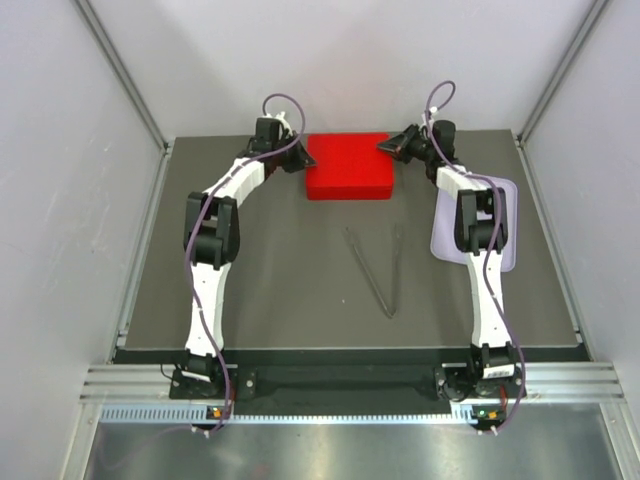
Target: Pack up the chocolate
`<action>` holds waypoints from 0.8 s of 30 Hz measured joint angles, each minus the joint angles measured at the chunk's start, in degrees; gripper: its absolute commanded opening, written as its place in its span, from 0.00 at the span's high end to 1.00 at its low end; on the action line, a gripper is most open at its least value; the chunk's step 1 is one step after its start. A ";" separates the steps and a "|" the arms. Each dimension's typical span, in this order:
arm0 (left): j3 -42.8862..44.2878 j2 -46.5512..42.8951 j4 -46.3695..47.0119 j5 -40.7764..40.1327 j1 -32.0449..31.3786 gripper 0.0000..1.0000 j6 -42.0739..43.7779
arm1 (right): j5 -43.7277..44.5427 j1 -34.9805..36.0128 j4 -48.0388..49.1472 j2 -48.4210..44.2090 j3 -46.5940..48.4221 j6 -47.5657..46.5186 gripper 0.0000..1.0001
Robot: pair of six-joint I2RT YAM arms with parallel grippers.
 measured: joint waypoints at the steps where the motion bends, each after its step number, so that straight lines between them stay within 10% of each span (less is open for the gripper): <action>1: 0.00 0.98 -0.02 0.02 0.00 1.00 -0.20 | -1.07 -0.20 1.77 0.79 0.48 0.92 0.98; 12: 1.01 1.75 0.72 -0.02 -0.50 1.00 -0.79 | -1.60 -0.28 0.02 -4.02 -5.68 -0.98 0.91; 16: -0.74 -1.18 -1.49 -0.59 -1.95 0.96 0.37 | -0.52 -0.28 -4.85 -14.47 -16.65 -5.11 0.64; 18: -4.55 -5.44 -2.45 -0.98 -3.43 0.87 1.22 | 1.68 -0.28 -8.94 -23.43 -23.71 -8.96 0.45; 19: -6.62 -8.02 -2.64 -1.14 -4.37 0.82 1.75 | 2.97 -0.24 -11.32 -28.61 -27.12 -11.04 0.10; 20: -8.72 -10.45 -2.56 -1.31 -5.20 0.72 1.99 | 4.33 -0.20 -13.07 -34.10 -30.14 -13.07 0.01; 24: -20.11 -25.70 -2.16 -2.82 -10.05 0.23 4.24 | 11.28 0.59 -20.81 -55.60 -39.23 -23.39 0.00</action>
